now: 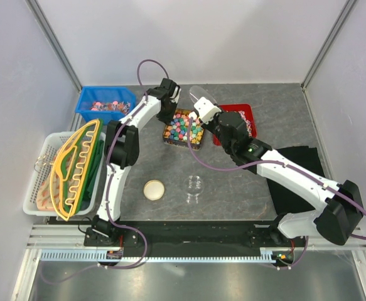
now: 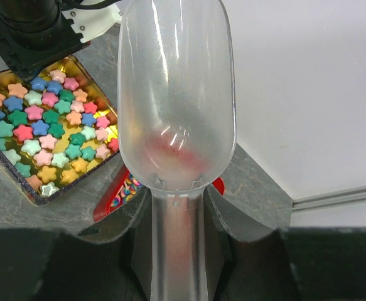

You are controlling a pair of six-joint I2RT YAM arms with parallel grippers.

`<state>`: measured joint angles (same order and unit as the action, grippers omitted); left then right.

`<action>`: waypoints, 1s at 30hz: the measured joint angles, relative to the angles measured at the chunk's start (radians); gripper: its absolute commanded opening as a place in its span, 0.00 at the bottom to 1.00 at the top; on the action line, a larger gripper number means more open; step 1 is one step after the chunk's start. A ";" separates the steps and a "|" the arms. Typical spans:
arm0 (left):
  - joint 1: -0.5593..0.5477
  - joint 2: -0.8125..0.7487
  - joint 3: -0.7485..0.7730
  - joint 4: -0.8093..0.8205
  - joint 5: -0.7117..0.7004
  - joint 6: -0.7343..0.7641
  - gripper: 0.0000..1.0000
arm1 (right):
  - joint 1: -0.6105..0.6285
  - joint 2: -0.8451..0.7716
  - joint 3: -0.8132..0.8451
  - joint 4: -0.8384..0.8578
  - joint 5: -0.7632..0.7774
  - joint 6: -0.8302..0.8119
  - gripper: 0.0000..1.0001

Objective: Pack the candies
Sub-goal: Scoop the fake candies from the storage box.

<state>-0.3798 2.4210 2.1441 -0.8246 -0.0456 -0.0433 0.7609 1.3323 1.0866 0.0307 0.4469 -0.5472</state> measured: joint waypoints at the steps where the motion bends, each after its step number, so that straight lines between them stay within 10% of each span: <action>1: -0.001 0.001 0.000 0.000 -0.006 0.000 0.20 | 0.000 0.000 0.000 0.000 0.000 0.000 0.00; 11: -0.009 0.018 0.000 0.002 -0.030 0.011 0.29 | 0.000 0.000 -0.011 0.007 0.000 0.000 0.00; 15: -0.009 0.019 0.000 0.006 -0.021 0.012 0.02 | 0.000 0.000 -0.013 0.008 -0.001 -0.003 0.00; 30: -0.008 -0.031 -0.098 0.103 0.003 0.097 0.02 | 0.000 0.075 0.034 -0.123 -0.019 -0.104 0.00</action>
<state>-0.3878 2.3901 2.0457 -0.7216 -0.0425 0.0536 0.7609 1.4071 1.1206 -0.0921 0.4278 -0.6510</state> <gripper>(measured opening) 0.044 0.375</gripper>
